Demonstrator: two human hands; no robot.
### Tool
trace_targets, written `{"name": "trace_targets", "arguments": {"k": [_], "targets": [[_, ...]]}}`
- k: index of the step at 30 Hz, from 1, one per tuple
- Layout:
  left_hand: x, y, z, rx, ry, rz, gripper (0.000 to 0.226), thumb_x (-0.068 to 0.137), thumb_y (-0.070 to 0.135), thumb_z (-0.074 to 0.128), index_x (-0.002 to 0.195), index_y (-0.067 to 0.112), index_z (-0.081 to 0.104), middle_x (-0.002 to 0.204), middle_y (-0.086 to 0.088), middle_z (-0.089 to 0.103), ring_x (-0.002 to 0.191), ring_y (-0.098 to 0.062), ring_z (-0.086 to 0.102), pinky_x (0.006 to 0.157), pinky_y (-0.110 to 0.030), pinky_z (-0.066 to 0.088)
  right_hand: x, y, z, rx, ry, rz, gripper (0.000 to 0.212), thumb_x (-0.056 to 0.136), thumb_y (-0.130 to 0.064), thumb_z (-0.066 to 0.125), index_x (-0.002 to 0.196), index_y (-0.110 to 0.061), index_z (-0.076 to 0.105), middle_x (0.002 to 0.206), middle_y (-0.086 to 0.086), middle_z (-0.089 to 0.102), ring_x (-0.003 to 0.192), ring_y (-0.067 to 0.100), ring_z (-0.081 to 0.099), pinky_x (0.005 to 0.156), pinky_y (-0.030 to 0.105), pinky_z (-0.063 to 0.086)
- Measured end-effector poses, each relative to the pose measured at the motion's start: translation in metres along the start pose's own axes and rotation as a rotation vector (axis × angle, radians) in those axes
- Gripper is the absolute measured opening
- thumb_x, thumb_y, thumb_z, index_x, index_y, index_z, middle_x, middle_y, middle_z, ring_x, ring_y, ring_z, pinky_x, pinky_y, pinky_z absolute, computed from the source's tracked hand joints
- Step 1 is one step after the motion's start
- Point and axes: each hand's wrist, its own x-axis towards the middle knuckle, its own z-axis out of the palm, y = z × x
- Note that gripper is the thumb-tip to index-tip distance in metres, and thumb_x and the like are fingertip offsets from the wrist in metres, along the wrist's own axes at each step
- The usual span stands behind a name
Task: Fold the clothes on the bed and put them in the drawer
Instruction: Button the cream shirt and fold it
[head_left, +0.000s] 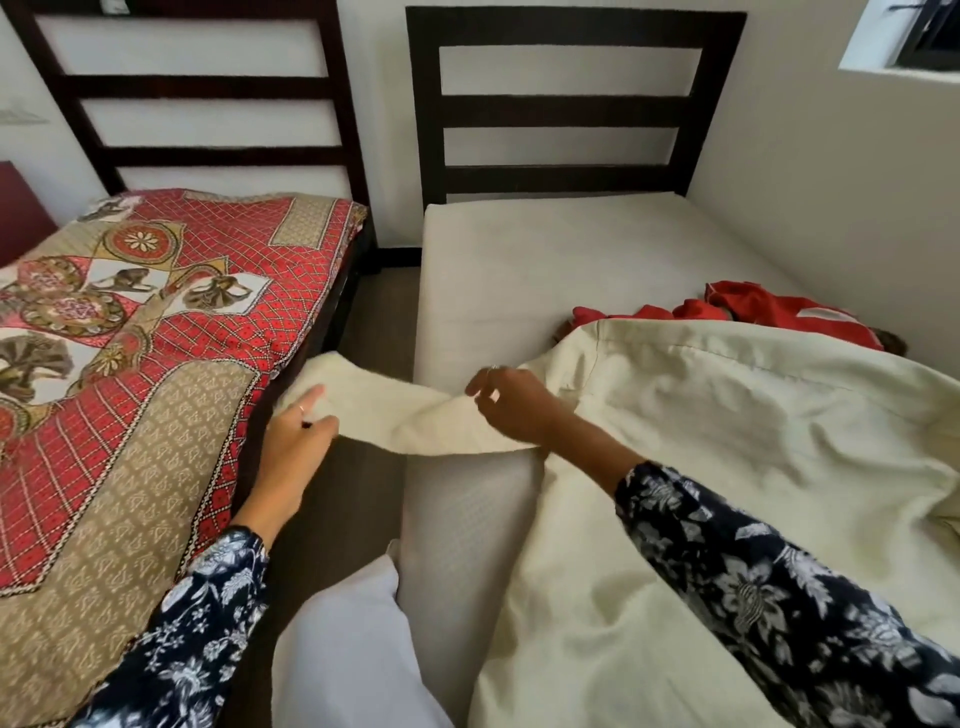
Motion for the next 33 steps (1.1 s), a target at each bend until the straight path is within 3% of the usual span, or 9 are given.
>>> {"name": "trace_targets", "arguments": {"k": [5,11,14,18,21,24,26,30,33], "targets": [[0.009,0.04,0.015,0.385,0.113,0.559,0.033,0.093,0.01,0.055,0.124,0.004,0.063,0.109,-0.015,0.069,0.1,-0.03,0.064,0.094,-0.039,0.048,0.024,-0.052,-0.045,0.119,0.126,-0.058,0.036,0.097,-0.033,0.054,0.115,-0.004,0.064,0.113,0.013,0.067,0.1,0.027,0.063,0.085,0.03,0.049],[0.005,0.058,0.052,0.886,-0.056,0.911,0.036,0.065,-0.008,0.075,0.101,-0.006,0.07,0.094,-0.024,0.07,0.086,-0.037,0.069,0.072,-0.039,0.056,0.035,-0.109,-0.035,-0.012,-0.102,0.052,0.106,0.076,-0.059,0.07,0.151,-0.008,0.015,0.147,0.017,0.034,0.132,0.032,0.04,0.099,0.036,0.04],[-0.006,0.048,0.063,1.084,-0.185,1.034,0.045,0.025,-0.002,0.092,0.064,0.001,0.072,0.059,-0.015,0.066,0.051,-0.028,0.065,0.045,-0.027,0.052,0.029,-0.101,-0.02,-0.265,-0.034,0.131,0.092,0.081,-0.051,0.069,0.143,0.001,0.026,0.133,0.017,0.044,0.124,0.032,0.046,0.095,0.035,0.042],[-0.02,0.045,0.078,1.076,-0.206,1.29,0.036,0.032,0.0,0.089,0.062,0.009,0.072,0.06,-0.005,0.066,0.063,-0.02,0.067,0.07,-0.028,0.056,0.03,-0.076,-0.018,-0.234,-0.054,0.215,0.037,0.089,-0.027,0.052,0.12,-0.008,0.057,0.098,0.007,0.055,0.097,0.027,0.059,0.073,0.031,0.043],[-0.025,0.024,0.09,1.053,-0.205,1.247,0.034,0.05,0.006,0.083,0.083,0.013,0.076,0.104,-0.01,0.072,0.108,-0.021,0.064,0.107,-0.038,0.036,0.034,-0.057,-0.025,-0.086,-0.087,0.353,0.02,0.09,-0.019,0.046,0.088,-0.004,0.057,0.078,0.005,0.055,0.07,0.026,0.061,0.06,0.03,0.05],[-0.038,0.012,0.095,0.862,-0.158,1.064,0.033,0.078,0.01,0.057,0.106,0.016,0.073,0.139,-0.01,0.053,0.134,-0.023,0.043,0.109,-0.038,0.026,0.045,-0.043,-0.049,-0.019,-0.046,0.363,0.025,0.094,-0.018,0.044,0.105,-0.003,0.059,0.094,0.012,0.062,0.088,0.03,0.066,0.056,0.026,0.047],[-0.048,0.006,0.097,0.695,-0.114,0.937,0.042,0.087,0.016,0.047,0.127,0.018,0.062,0.15,-0.011,0.04,0.14,-0.03,0.033,0.11,-0.04,0.027,0.056,-0.038,-0.079,-0.009,0.046,0.337,0.022,0.096,-0.016,0.041,0.106,-0.004,0.057,0.085,0.009,0.06,0.069,0.022,0.062,0.041,0.018,0.043],[-0.076,-0.003,0.096,0.617,-0.28,0.408,0.045,0.098,0.041,0.039,0.137,0.019,0.045,0.142,-0.01,0.044,0.125,-0.03,0.049,0.097,-0.038,0.044,0.068,-0.046,-0.149,0.488,0.278,0.413,0.022,0.098,-0.01,0.045,0.117,-0.001,0.049,0.095,0.011,0.058,0.07,0.016,0.059,0.052,0.022,0.053],[-0.11,0.003,0.106,0.728,-0.497,0.121,0.058,0.087,0.071,0.035,0.104,0.019,0.054,0.115,-0.007,0.062,0.108,-0.029,0.059,0.087,-0.034,0.046,0.06,-0.05,-0.201,0.866,0.476,0.376,0.039,0.098,-0.005,0.047,0.135,-0.002,0.037,0.111,0.017,0.053,0.078,0.024,0.06,0.068,0.035,0.059]]}}
